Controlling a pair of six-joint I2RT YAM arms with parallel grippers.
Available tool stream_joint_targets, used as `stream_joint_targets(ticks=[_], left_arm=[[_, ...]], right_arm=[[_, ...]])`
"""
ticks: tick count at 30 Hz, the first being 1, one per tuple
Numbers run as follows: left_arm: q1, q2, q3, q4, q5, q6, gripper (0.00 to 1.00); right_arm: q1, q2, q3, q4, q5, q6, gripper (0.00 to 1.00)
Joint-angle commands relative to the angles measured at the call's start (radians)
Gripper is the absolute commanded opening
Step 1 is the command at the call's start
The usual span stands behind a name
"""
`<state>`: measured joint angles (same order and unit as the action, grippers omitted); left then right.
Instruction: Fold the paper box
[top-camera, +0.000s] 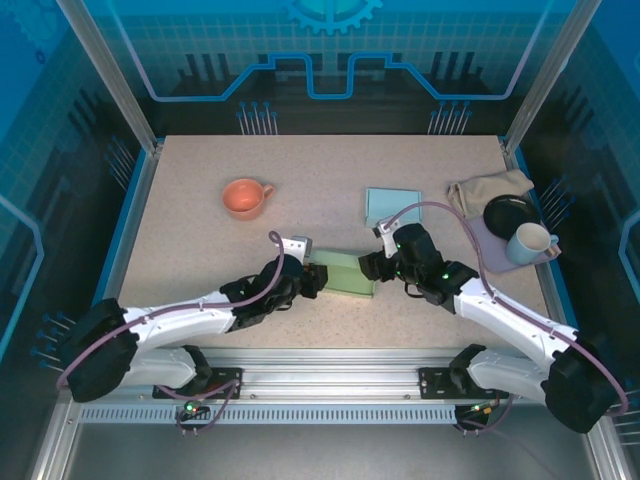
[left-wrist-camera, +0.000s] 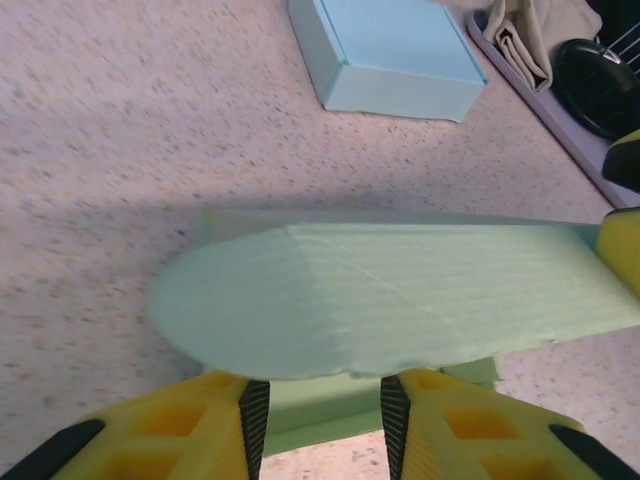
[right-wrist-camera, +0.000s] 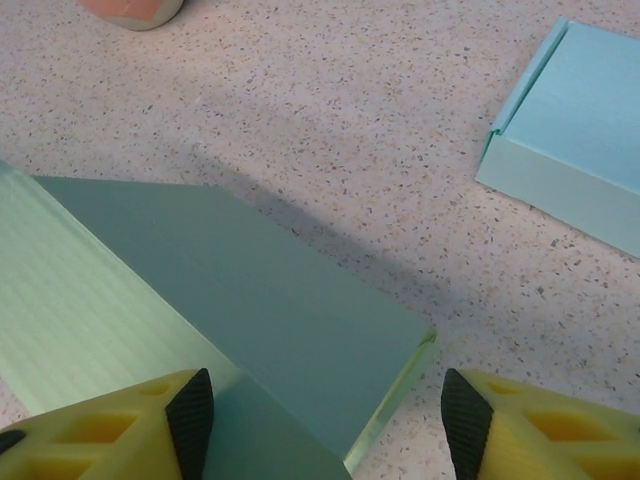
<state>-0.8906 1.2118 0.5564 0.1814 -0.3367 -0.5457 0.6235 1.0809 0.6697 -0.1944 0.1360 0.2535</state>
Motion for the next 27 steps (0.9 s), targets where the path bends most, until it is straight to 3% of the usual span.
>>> stream_joint_targets(ticks=[1,6,10,12,16,21,24,27], left_arm=[[-0.005,-0.123,-0.04,-0.084,-0.071,0.092,0.43],[0.002,-0.29,0.005,-0.276,-0.153,-0.029,0.66],[0.012,-0.335,0.068,-0.391,-0.253,-0.161,0.93],[0.021,-0.335,0.089,-0.421,-0.306,-0.227,0.98],[0.054,-0.274,0.189,-0.559,-0.418,-0.415,0.99],[0.088,-0.021,0.455,-0.791,-0.387,-0.548,0.99],[0.094,0.097,0.533,-0.783,-0.371,-0.55,0.98],[0.143,0.188,0.574,-0.74,-0.265,-0.556,0.97]], right_arm=[[0.001,-0.037,0.04,-0.05,0.037,-0.018,0.66],[-0.013,-0.059,0.044,-0.069,0.055,-0.015,0.68],[-0.029,-0.074,0.038,-0.079,0.065,0.016,0.68],[-0.051,-0.087,0.035,-0.106,0.093,0.054,0.68],[-0.144,-0.161,-0.006,-0.116,0.089,0.145,0.68],[-0.301,-0.208,-0.065,-0.104,0.01,0.197,0.63],[-0.379,-0.155,-0.103,-0.055,-0.074,0.198,0.55],[-0.424,-0.056,-0.127,0.027,-0.179,0.214,0.53]])
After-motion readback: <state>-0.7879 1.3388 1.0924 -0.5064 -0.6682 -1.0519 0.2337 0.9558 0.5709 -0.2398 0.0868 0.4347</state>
